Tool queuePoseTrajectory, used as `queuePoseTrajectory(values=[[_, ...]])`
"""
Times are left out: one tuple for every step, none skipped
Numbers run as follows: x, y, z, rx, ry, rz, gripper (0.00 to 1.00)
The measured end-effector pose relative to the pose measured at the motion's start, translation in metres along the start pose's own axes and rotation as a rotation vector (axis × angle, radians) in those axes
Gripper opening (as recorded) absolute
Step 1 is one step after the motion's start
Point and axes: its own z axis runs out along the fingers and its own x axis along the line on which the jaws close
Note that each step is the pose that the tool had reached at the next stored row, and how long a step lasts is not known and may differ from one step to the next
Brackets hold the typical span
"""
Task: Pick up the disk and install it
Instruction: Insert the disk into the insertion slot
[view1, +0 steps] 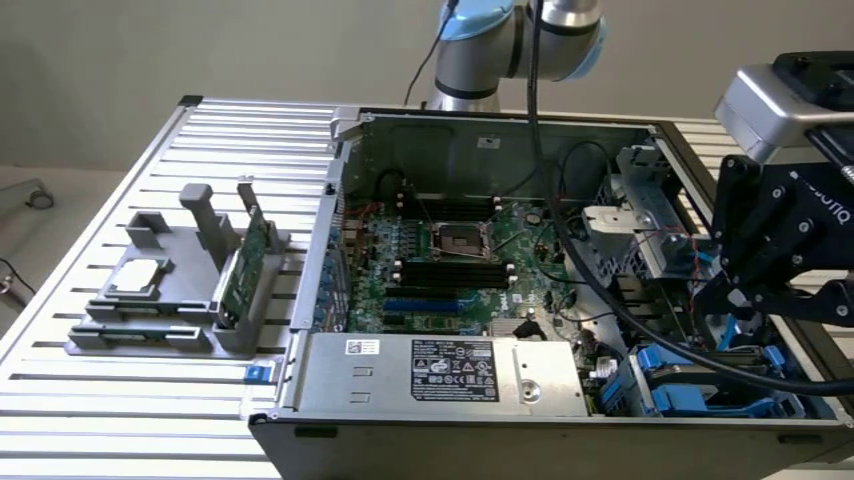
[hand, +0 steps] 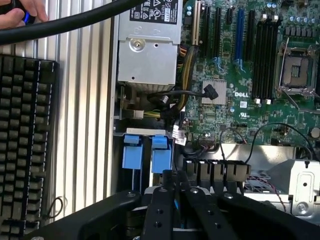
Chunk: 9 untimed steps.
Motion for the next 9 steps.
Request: queuePoseTrajectory(values=[[0.000, -0.0010, 0.0009, 0.0002, -0.0015, 0.000, 0.14], [0.001, -0.0026, 0.0020, 0.0004, -0.0022, -0.001, 0.11], [0.001, -0.0045, 0.0031, 0.0008, -0.0025, -0.001, 0.11], [0.001, -0.0066, 0.0041, 0.0012, -0.0025, -0.001, 0.11], [0.002, -0.0085, 0.0052, 0.0016, -0.0025, -0.001, 0.11], [0.002, -0.0105, 0.0064, 0.0018, -0.0022, -0.001, 0.11], [0.002, -0.0125, 0.0079, 0.0019, -0.0023, -0.002, 0.11], [0.003, -0.0143, 0.0097, 0.0020, -0.0023, -0.002, 0.11], [0.003, -0.0159, 0.0113, 0.0020, -0.0022, -0.003, 0.11]])
